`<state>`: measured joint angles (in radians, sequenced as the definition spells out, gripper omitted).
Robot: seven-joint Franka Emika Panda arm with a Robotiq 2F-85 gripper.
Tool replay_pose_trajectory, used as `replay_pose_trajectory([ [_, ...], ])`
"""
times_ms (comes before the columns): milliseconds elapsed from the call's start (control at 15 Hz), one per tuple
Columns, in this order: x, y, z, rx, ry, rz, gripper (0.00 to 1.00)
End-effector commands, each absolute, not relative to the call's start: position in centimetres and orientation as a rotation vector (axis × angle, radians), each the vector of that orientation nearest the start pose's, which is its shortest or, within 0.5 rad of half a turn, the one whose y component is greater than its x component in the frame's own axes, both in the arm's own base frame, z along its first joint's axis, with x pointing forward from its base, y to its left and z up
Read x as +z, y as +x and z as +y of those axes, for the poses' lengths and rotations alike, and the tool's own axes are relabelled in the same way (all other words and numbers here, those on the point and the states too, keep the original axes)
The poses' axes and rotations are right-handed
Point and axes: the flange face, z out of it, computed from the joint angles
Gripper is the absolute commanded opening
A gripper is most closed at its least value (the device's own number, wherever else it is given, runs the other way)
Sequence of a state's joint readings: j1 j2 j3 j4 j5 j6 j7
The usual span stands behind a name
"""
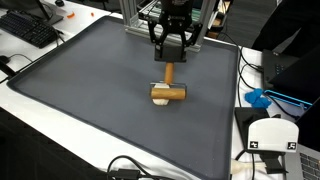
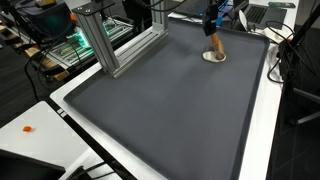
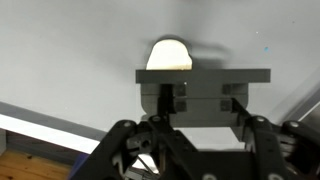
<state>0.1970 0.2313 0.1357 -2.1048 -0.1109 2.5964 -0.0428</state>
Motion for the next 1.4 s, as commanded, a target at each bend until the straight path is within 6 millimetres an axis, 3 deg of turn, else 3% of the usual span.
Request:
replay_pose_trajectory([
  [0, 31.8, 57.1, 20.4, -0.441, -3.009, -0.703, 0.35],
  [267, 31.7, 57.3, 20.6, -0.467, -3.000, -0.696, 0.35],
  [600, 33.5, 57.6, 20.6, -0.467, -3.013, -0.622, 0.35],
  [1067, 36.6, 56.5, 20.2, -0.375, -3.048, -0.569, 0.35],
  [1333, 37.1, 55.7, 19.6, -0.316, -3.076, -0.587, 0.35],
])
